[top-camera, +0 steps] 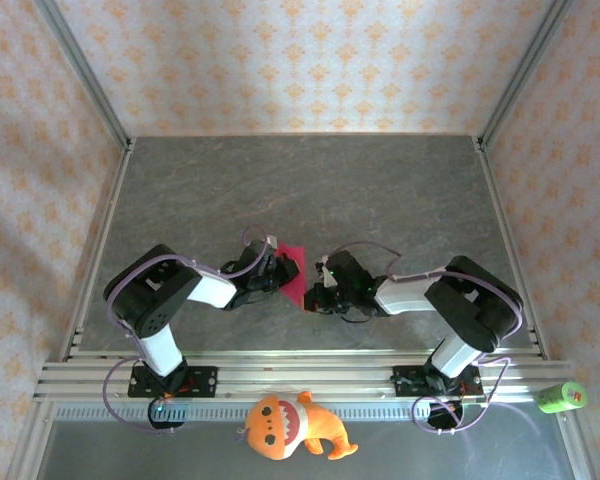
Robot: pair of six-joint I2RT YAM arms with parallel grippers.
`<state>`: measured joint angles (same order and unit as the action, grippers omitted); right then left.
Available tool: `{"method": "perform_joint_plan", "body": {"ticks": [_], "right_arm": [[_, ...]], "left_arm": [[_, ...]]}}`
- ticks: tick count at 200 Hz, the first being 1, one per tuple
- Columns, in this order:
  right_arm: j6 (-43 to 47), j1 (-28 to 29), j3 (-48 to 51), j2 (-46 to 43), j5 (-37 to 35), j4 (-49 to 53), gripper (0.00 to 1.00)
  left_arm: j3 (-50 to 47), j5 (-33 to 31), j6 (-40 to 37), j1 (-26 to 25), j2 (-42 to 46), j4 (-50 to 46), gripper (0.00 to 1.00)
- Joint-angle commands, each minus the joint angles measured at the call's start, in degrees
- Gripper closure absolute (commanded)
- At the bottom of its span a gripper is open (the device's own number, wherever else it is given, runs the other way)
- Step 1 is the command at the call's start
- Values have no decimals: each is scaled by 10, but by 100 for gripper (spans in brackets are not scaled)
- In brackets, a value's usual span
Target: Fold a paper plane with a square sheet of paper (pick it up from the middle)
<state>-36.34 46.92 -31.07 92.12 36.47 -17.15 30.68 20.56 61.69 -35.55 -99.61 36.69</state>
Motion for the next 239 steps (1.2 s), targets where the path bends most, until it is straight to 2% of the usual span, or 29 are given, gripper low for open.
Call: {"method": "perform_joint_plan", "body": {"ticks": [1, 82, 127, 168, 239], "right_arm": [[27, 16, 18, -11, -11, 92, 100], [57, 22, 18, -64, -27, 179, 100], [-14, 9, 3, -148, -40, 107, 100], [-45, 5, -40, -86, -6, 44, 100], [-31, 12, -126, 30, -15, 56, 100]], "left_arm": [[-20, -28, 5, 0, -22, -74, 100], [-40, -45, 22, -2, -10, -68, 100], [-64, -73, 52, -23, 15, -59, 100], [-77, -90, 69, -33, 29, -51, 100], [-75, -90, 73, -35, 29, -45, 100]]}}
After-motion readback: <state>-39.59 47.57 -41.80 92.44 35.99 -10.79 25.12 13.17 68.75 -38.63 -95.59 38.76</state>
